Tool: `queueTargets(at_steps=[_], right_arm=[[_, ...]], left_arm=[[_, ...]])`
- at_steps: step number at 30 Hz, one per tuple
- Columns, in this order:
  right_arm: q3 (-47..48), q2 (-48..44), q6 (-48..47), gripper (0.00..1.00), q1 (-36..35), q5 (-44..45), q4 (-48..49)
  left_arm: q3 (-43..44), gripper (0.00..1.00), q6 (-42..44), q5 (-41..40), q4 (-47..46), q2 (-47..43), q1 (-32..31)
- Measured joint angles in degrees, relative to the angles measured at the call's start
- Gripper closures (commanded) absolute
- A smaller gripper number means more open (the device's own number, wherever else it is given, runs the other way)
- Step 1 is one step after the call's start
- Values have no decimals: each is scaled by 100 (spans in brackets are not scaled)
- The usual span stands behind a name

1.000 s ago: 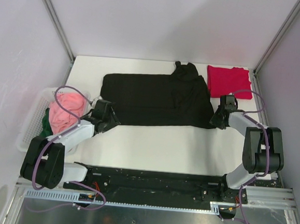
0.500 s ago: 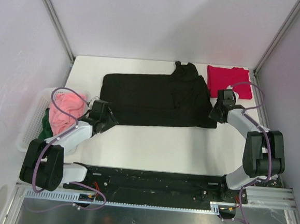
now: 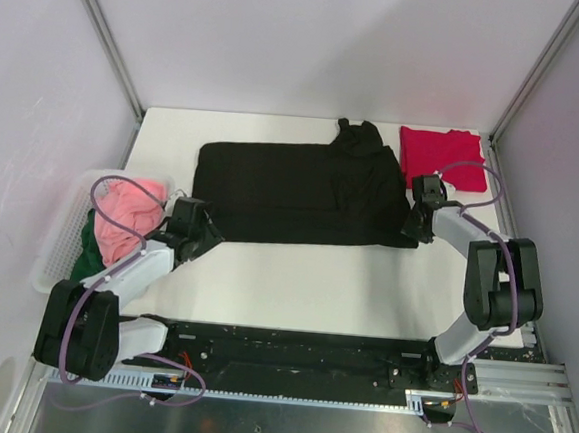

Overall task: Fold and stack the t-shirts
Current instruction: Fold the flattened tshirt in 1/3 of the way

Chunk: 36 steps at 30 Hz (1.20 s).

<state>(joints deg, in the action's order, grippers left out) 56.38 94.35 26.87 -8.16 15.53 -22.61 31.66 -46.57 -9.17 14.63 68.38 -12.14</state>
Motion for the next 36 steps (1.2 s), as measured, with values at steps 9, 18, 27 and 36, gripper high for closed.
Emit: queueTargets(at_steps=[9,18,27,36], right_arm=[[168,339,-17,89,131,-15,9],[533,365,-17,90,127,55,-28],[621,669,-13,73,195,72,-256],[544,138,24,62,468,-55,-476]], left_arm=[[-87,42,-146,-92,39,-94,11],[-195,40,-232,-221,114,-133,42],[-229,39,-358,-299,162,-133,131],[-229,39,-404,-317,247,-192,146]])
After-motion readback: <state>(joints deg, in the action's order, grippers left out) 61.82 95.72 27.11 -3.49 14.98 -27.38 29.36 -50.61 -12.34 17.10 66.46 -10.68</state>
